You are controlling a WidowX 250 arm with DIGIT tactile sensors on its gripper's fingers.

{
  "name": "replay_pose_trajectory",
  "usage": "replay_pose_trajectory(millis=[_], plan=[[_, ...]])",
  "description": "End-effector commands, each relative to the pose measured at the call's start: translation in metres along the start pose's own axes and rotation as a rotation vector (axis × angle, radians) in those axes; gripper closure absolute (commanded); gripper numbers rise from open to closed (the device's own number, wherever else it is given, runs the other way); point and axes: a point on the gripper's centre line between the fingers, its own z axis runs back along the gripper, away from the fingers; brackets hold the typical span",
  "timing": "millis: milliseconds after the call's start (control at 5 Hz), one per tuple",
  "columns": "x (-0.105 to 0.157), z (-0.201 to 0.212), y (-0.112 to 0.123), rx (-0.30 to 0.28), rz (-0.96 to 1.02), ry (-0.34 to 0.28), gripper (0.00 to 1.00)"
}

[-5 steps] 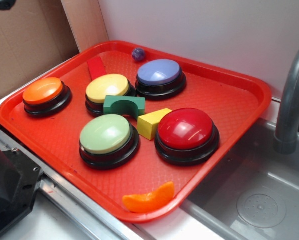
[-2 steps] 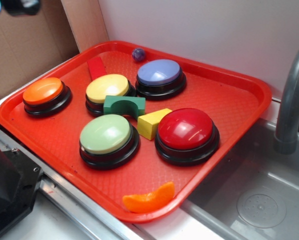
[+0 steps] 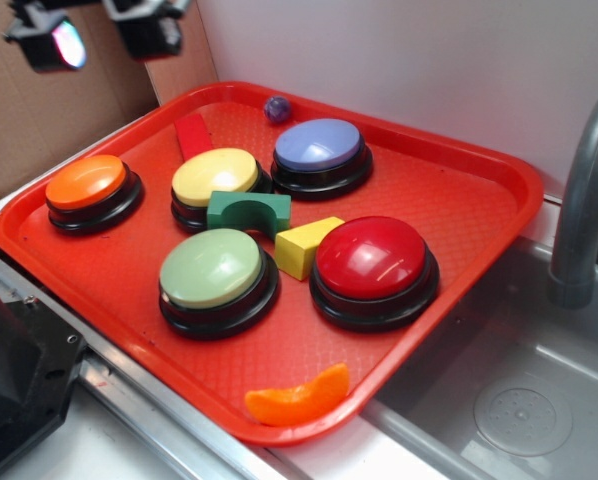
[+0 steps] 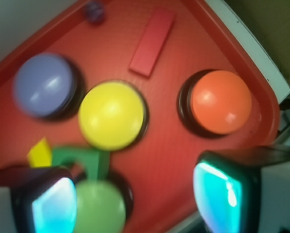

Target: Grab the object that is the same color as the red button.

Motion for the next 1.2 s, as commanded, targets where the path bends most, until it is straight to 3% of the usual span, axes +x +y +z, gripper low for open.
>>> replay_pose_trajectory(millis=[0,200,400,1000], plan=[[0.058,-0.031,0.006,0.002,0.280,-0.135,0.00],[0.073,-0.051,0.009,-0.027,0.373,-0.189,0.00],[0.091,-0.067,0.012,-0.046,0.450,-0.202,0.00],[0.114,-0.114,0.024,0.021,0.522,-0.174,0.00]])
